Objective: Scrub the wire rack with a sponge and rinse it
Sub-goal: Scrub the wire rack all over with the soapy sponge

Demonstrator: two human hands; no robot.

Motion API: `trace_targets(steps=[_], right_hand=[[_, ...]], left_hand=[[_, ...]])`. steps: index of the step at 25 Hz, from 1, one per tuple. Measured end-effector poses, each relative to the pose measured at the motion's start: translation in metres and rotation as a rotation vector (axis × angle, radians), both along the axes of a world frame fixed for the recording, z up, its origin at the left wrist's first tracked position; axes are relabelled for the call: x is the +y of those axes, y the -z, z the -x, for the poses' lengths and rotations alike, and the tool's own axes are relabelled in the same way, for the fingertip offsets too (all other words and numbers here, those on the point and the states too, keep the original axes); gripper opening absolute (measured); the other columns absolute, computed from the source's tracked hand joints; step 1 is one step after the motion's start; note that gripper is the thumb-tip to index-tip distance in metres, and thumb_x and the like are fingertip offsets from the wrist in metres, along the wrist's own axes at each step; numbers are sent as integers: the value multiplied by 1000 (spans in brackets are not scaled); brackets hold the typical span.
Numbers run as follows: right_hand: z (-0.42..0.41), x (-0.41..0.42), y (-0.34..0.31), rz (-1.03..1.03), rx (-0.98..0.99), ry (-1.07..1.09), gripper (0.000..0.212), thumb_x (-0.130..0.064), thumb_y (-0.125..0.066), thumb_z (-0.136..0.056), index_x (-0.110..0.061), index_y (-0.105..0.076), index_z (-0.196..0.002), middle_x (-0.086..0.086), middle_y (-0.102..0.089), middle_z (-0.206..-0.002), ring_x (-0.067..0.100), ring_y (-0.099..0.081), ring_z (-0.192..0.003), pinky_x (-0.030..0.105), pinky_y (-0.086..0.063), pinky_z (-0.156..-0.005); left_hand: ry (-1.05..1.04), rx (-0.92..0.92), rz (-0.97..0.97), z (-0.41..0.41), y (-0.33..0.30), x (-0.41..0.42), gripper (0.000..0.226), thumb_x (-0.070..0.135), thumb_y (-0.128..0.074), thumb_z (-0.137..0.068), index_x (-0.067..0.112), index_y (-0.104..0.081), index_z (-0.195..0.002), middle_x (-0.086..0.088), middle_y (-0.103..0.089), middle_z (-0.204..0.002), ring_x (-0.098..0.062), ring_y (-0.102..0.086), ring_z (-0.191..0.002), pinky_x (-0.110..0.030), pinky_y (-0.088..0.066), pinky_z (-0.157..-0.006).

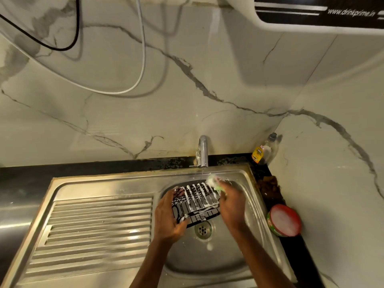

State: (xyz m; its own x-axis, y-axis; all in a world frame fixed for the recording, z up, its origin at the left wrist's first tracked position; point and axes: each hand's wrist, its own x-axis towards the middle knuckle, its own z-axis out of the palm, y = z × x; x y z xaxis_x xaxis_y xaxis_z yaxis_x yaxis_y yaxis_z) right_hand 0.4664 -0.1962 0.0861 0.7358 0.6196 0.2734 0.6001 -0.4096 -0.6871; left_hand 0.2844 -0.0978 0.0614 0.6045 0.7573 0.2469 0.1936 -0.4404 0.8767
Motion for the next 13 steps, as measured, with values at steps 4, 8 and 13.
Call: trace_targets(steps=[4,8,13], right_hand=[[-11,-38,8,-56,11,136,39,6,-62,-87,-7,-68,-124,8,-75,-107,10,-70,-85,13,-51,-66],[-69,-40,23,-363,934,272,27,-5,-45,-98,-9,-61,-119,11,-71,-105,17,-71,-87,32,-58,-71],[-69,-40,21,-651,1339,365,24,2,-36,-97,-5,-58,-89,9,-66,-66,10,-55,-40,18,-40,-36]], left_hand=[[-118,-62,19,5,-4,-2,77,7,-73,-65,12,-53,-140,9,-68,-122,-9,-66,-116,-44,-60,-94],[-82,-86,114,6,-3,-8,72,10,-68,-72,11,-50,-143,6,-67,-127,-15,-66,-119,-50,-59,-95],[71,406,156,9,-8,5,70,56,-56,-90,43,-29,-153,3,-33,-161,-17,-27,-149,-56,-29,-122]])
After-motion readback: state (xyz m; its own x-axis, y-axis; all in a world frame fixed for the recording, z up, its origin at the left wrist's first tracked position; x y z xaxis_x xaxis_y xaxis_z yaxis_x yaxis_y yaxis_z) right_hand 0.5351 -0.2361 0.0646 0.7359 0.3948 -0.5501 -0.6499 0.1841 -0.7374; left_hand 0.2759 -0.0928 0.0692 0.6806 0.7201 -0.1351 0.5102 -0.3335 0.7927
